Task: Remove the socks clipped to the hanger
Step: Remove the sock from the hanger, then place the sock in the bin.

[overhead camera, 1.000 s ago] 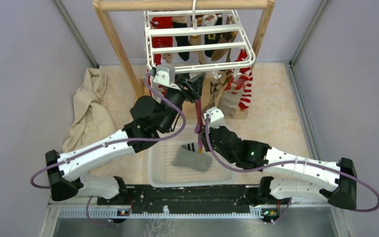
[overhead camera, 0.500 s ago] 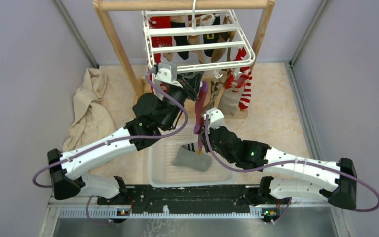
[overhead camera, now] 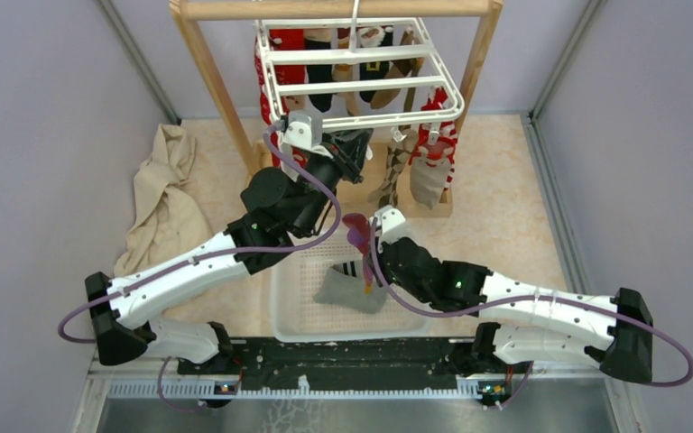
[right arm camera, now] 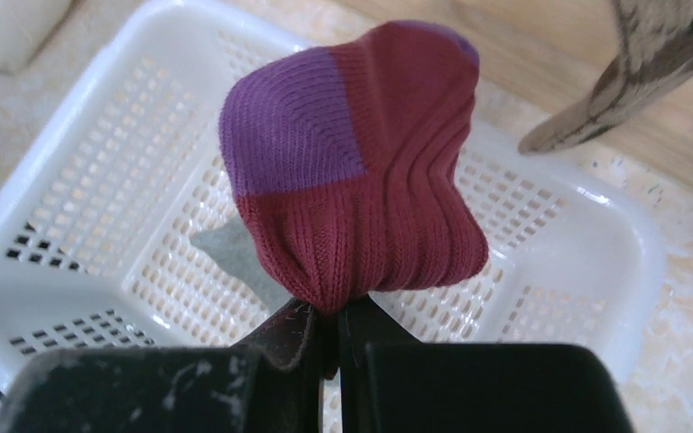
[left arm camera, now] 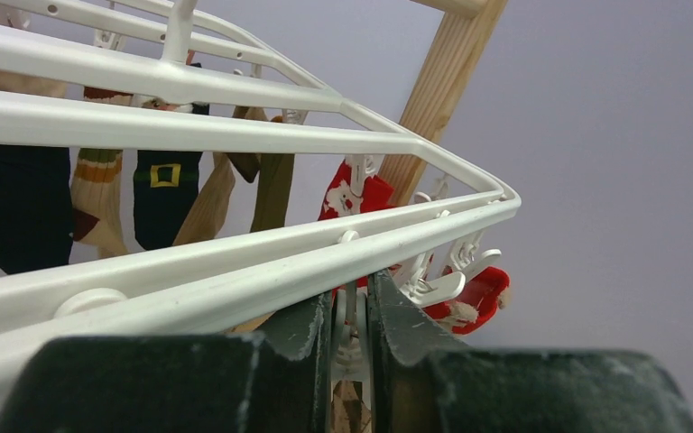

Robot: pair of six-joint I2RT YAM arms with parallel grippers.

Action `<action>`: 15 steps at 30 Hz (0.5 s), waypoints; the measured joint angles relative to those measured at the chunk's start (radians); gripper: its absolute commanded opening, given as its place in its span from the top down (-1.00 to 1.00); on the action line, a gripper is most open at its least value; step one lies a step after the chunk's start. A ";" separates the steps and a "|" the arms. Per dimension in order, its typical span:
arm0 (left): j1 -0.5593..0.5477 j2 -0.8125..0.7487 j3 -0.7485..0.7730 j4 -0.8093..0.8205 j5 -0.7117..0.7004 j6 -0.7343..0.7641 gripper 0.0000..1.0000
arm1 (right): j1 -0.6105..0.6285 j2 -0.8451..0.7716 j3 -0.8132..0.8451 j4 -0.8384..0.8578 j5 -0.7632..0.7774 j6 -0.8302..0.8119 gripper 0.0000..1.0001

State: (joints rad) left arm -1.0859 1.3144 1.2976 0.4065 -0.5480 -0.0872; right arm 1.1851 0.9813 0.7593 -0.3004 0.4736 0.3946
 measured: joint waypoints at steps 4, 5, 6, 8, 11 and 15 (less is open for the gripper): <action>0.000 -0.004 0.000 -0.016 0.005 -0.016 0.87 | 0.001 0.000 -0.042 -0.001 -0.044 0.011 1.00; 0.000 -0.006 0.000 -0.024 0.009 -0.024 0.85 | 0.001 0.000 -0.053 -0.006 -0.054 0.017 1.00; 0.000 -0.008 0.000 -0.032 0.011 -0.029 0.83 | 0.002 0.001 -0.061 -0.008 -0.061 0.021 1.00; 0.000 -0.011 0.001 -0.048 0.018 -0.042 0.79 | 0.002 0.004 -0.078 -0.019 -0.075 0.034 1.00; 0.002 -0.021 0.001 -0.082 0.033 -0.068 0.72 | 0.003 0.004 -0.101 -0.030 -0.084 0.056 1.00; 0.007 -0.049 -0.002 -0.135 0.052 -0.106 0.65 | 0.003 0.000 -0.152 -0.038 -0.094 0.101 1.00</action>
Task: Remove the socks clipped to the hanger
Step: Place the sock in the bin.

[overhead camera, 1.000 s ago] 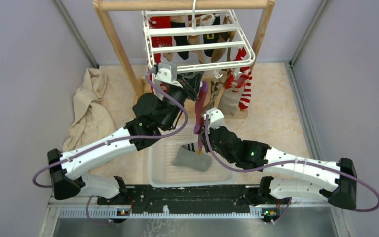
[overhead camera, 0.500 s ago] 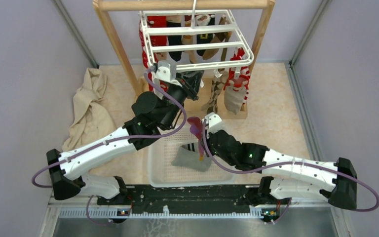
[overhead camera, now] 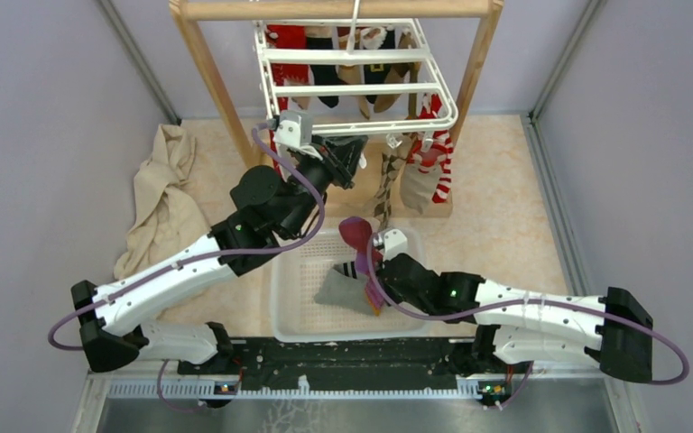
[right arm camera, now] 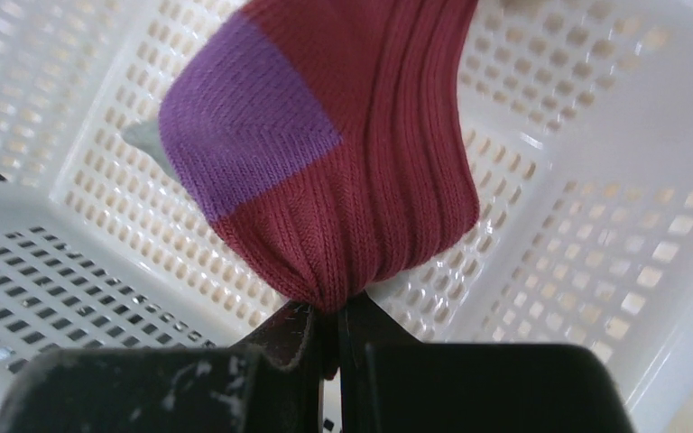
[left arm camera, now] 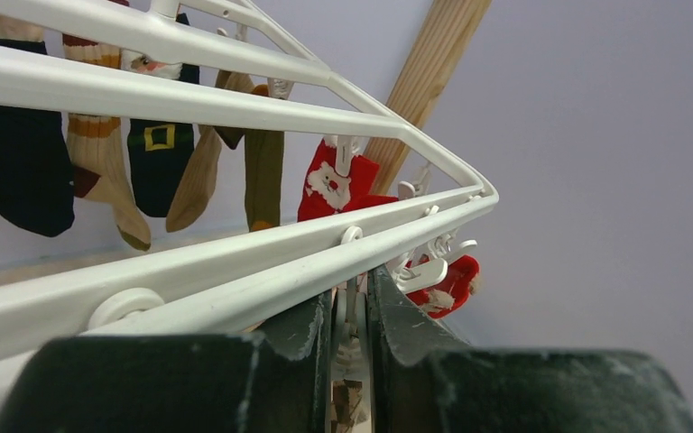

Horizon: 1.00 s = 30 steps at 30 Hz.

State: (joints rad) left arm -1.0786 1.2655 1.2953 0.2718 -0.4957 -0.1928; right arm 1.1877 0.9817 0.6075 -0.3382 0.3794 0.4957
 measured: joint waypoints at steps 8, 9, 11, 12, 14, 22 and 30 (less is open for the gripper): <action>0.006 -0.055 -0.014 -0.066 0.028 -0.042 0.45 | 0.000 -0.013 -0.032 -0.083 -0.006 0.106 1.00; 0.008 -0.056 -0.014 -0.071 0.031 -0.044 0.42 | 0.000 -0.026 -0.032 -0.101 -0.003 0.121 1.00; 0.010 -0.058 -0.014 -0.079 0.037 -0.047 0.36 | 0.000 -0.053 -0.032 -0.140 0.009 0.150 1.00; 0.010 -0.058 -0.014 -0.083 0.039 -0.049 0.32 | 0.000 -0.069 -0.032 -0.164 0.019 0.164 1.00; 0.010 -0.058 -0.015 -0.096 0.047 -0.050 0.19 | 0.000 -0.099 -0.031 -0.210 0.037 0.190 1.00; 0.007 -0.062 -0.064 -0.220 0.126 -0.069 -0.33 | 0.001 -0.155 -0.022 -0.375 0.087 0.286 1.00; 0.007 -0.063 -0.064 -0.278 0.164 -0.086 -0.98 | 0.001 -0.070 0.039 -0.382 0.111 0.304 -0.21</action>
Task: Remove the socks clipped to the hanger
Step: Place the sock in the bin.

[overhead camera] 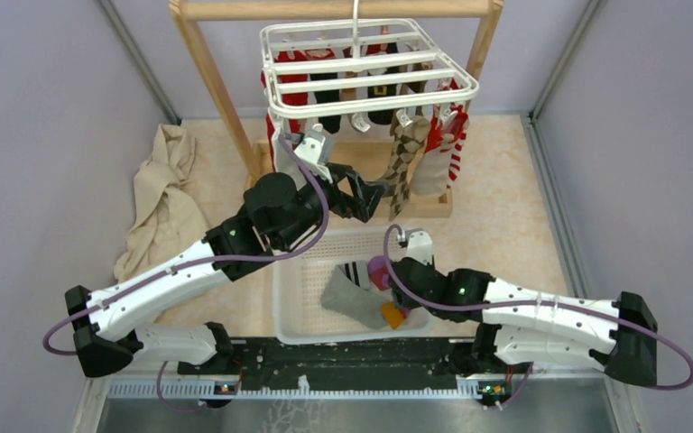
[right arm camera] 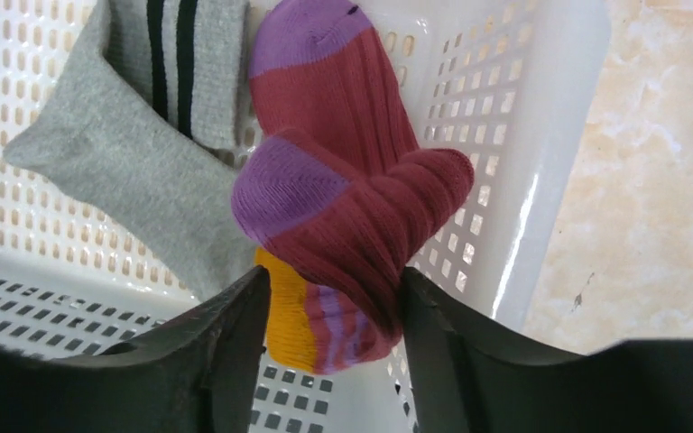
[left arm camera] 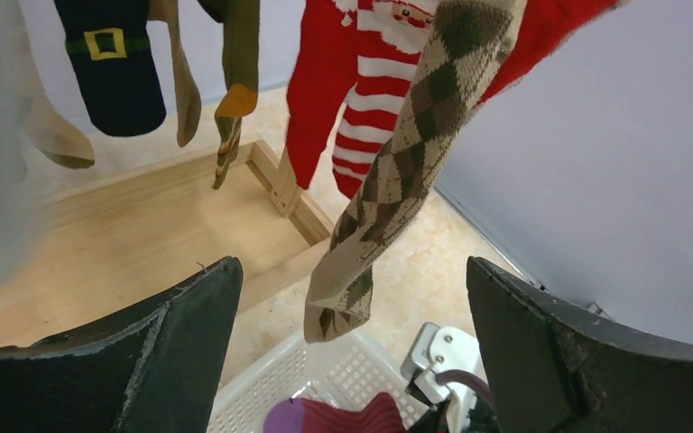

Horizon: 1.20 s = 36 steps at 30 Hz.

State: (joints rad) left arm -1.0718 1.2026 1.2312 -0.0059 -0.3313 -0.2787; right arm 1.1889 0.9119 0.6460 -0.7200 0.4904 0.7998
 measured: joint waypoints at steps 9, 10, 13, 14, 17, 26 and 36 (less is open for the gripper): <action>0.000 -0.066 -0.055 -0.059 0.044 -0.029 -0.98 | 0.000 0.079 0.053 0.009 0.013 -0.010 -0.48; 0.000 -0.078 -0.062 -0.064 0.048 -0.033 -0.98 | 0.000 0.078 0.065 0.002 0.014 -0.013 -0.53; -0.002 -0.116 -0.078 -0.077 0.077 -0.042 -0.98 | 0.000 0.067 0.114 -0.005 0.014 -0.023 -0.87; -0.003 -0.129 -0.079 -0.085 0.097 -0.043 -0.98 | 0.000 0.057 0.130 -0.006 0.012 -0.034 -0.96; -0.005 -0.154 -0.079 -0.106 0.144 -0.044 -0.98 | 0.000 0.019 0.174 -0.003 -0.001 -0.067 -0.97; -0.006 -0.298 -0.091 -0.206 0.198 -0.077 -0.98 | 0.000 -0.027 0.297 0.000 -0.044 -0.111 -0.97; -0.006 -0.429 -0.151 -0.353 0.152 -0.156 -0.98 | 0.000 -0.068 0.246 0.031 -0.108 -0.116 -0.97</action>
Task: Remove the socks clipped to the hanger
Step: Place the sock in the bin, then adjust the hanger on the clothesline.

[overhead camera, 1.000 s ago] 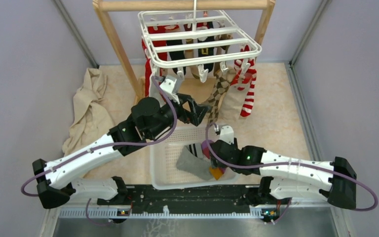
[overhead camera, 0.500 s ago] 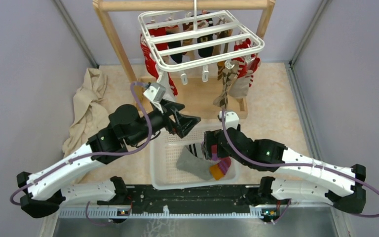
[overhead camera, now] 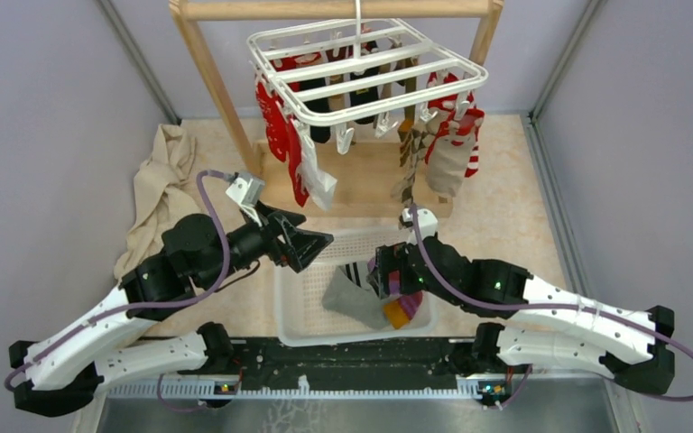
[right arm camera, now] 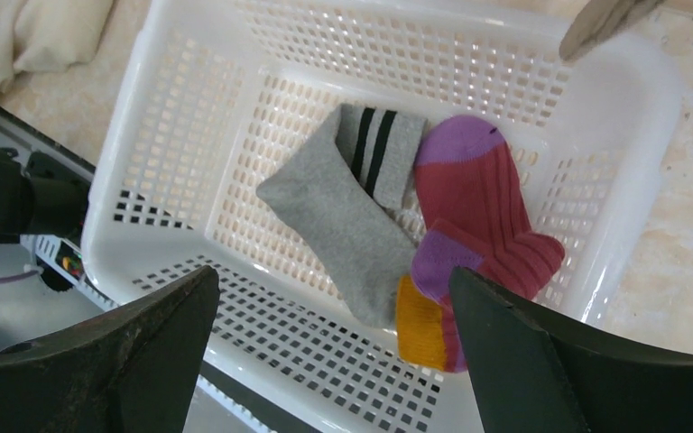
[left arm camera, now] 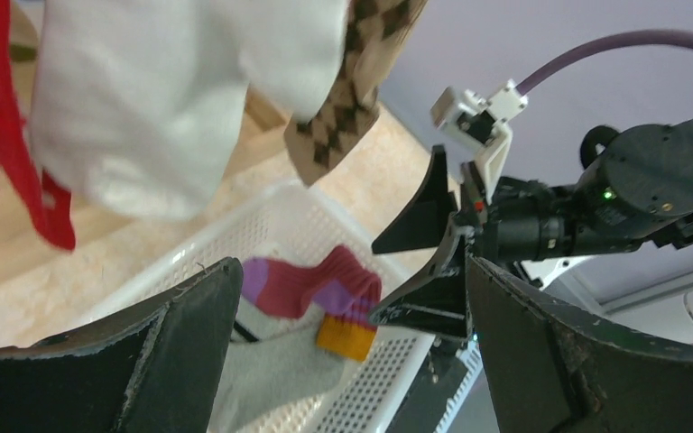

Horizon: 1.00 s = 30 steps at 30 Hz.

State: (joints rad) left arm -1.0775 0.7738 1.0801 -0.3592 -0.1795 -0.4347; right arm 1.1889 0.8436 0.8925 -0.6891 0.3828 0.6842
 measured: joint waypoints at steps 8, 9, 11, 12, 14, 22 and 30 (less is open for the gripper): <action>0.000 -0.010 -0.093 -0.048 -0.026 -0.078 -0.98 | 0.000 -0.022 -0.081 0.014 -0.044 -0.012 -0.97; 0.000 -0.008 -0.101 -0.048 -0.029 -0.087 -0.98 | 0.000 -0.015 -0.081 0.018 -0.049 -0.019 -0.97; 0.000 0.000 -0.107 -0.050 -0.034 -0.097 -0.98 | 0.000 0.004 -0.081 0.027 -0.061 -0.036 -0.97; 0.000 0.005 -0.107 -0.049 -0.037 -0.100 -0.98 | 0.000 0.016 -0.081 0.032 -0.068 -0.045 -0.97; 0.000 0.018 -0.106 -0.050 -0.042 -0.104 -0.98 | 0.000 0.037 -0.080 0.043 -0.079 -0.060 -0.97; 0.000 0.095 -0.043 -0.106 -0.049 -0.105 -0.98 | 0.000 0.095 -0.079 0.108 -0.124 -0.098 -0.97; 0.000 0.058 -0.047 -0.138 -0.071 -0.105 -0.98 | 0.000 0.209 -0.079 0.195 -0.169 -0.100 -0.97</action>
State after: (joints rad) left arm -1.0775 0.8318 1.0336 -0.4969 -0.2508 -0.5392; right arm 1.1889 1.0531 0.8135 -0.4942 0.2134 0.5846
